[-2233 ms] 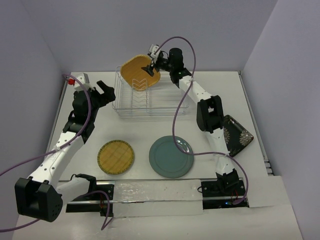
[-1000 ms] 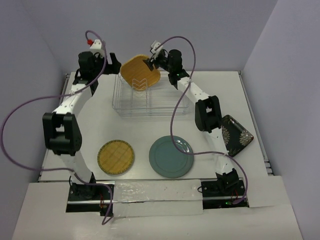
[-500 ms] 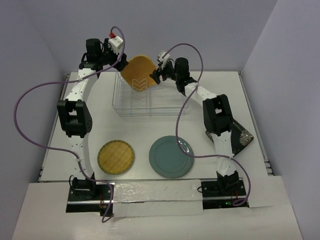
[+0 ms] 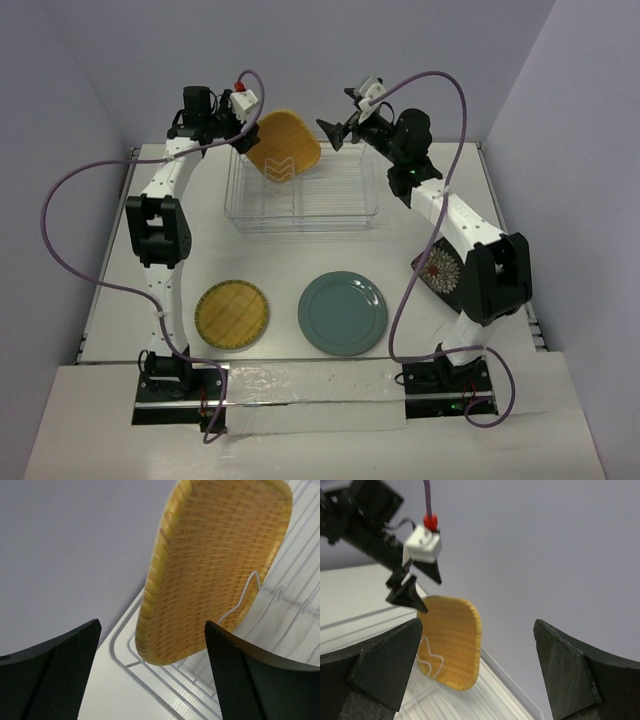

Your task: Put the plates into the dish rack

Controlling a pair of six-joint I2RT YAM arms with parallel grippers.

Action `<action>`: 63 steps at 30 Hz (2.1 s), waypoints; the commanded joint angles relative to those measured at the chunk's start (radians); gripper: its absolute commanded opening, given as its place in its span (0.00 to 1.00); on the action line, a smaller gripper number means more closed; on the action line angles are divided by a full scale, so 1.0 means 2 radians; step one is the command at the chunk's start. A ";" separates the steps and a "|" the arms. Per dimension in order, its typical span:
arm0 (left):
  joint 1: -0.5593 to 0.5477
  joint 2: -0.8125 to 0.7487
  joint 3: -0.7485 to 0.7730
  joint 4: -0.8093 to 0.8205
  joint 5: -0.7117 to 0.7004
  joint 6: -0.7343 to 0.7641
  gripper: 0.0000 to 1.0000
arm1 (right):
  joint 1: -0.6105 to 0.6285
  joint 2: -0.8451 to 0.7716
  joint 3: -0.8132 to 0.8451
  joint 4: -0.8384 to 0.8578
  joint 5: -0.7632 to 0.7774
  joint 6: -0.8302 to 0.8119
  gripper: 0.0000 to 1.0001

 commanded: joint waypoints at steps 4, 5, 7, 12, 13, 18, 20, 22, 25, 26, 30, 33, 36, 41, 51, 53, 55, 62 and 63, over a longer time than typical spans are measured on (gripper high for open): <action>-0.012 0.042 0.025 0.001 -0.022 0.015 0.82 | 0.001 -0.042 -0.051 0.033 0.005 0.007 1.00; -0.012 0.042 0.020 0.007 -0.022 0.014 0.81 | 0.002 -0.043 -0.054 0.034 0.005 0.007 1.00; -0.011 0.033 0.006 0.018 -0.022 0.018 0.75 | 0.004 -0.049 -0.061 0.034 0.002 0.003 1.00; -0.010 0.020 -0.007 0.010 -0.025 0.037 0.59 | 0.008 -0.054 -0.067 0.029 0.013 -0.008 1.00; -0.011 0.018 -0.007 0.006 -0.028 0.040 0.55 | 0.009 -0.054 -0.067 0.028 0.014 -0.008 1.00; -0.011 -0.003 -0.009 -0.004 -0.032 0.061 0.29 | 0.009 -0.054 -0.067 0.024 0.016 -0.013 1.00; -0.011 -0.015 -0.014 -0.001 -0.035 0.065 0.12 | 0.010 -0.056 -0.071 0.025 0.018 -0.014 1.00; -0.013 -0.023 -0.015 -0.006 -0.037 0.076 0.11 | 0.010 -0.058 -0.075 0.026 0.019 -0.015 1.00; -0.022 -0.032 -0.015 -0.011 -0.047 0.095 0.07 | 0.010 -0.061 -0.078 0.025 0.023 -0.017 1.00; -0.023 -0.033 -0.015 -0.011 -0.051 0.101 0.06 | 0.010 -0.061 -0.078 0.025 0.023 -0.017 1.00; -0.044 -0.041 -0.014 -0.016 -0.100 0.134 0.00 | 0.010 -0.067 -0.089 0.026 0.024 -0.024 1.00; -0.058 -0.049 -0.003 -0.029 -0.125 0.155 0.00 | 0.010 -0.067 -0.092 0.025 0.024 -0.027 1.00; -0.065 -0.063 0.000 -0.041 -0.136 0.167 0.00 | 0.010 -0.066 -0.095 0.024 0.023 -0.028 1.00; -0.078 -0.083 0.003 -0.065 -0.156 0.185 0.00 | 0.010 -0.065 -0.100 0.026 0.021 -0.027 1.00; -0.092 -0.110 -0.028 -0.075 -0.205 0.213 0.00 | 0.010 -0.060 -0.109 0.036 0.014 -0.026 1.00; -0.092 -0.111 -0.036 -0.076 -0.213 0.218 0.00 | 0.010 -0.058 -0.111 0.036 0.014 -0.028 1.00; -0.092 -0.110 -0.044 -0.079 -0.224 0.228 0.00 | 0.010 -0.056 -0.111 0.035 0.015 -0.031 1.00; -0.092 -0.112 -0.072 -0.079 -0.263 0.262 0.00 | 0.010 -0.044 -0.108 0.027 0.021 -0.041 1.00; -0.092 -0.111 -0.074 -0.076 -0.265 0.262 0.00 | 0.010 -0.042 -0.107 0.027 0.021 -0.042 1.00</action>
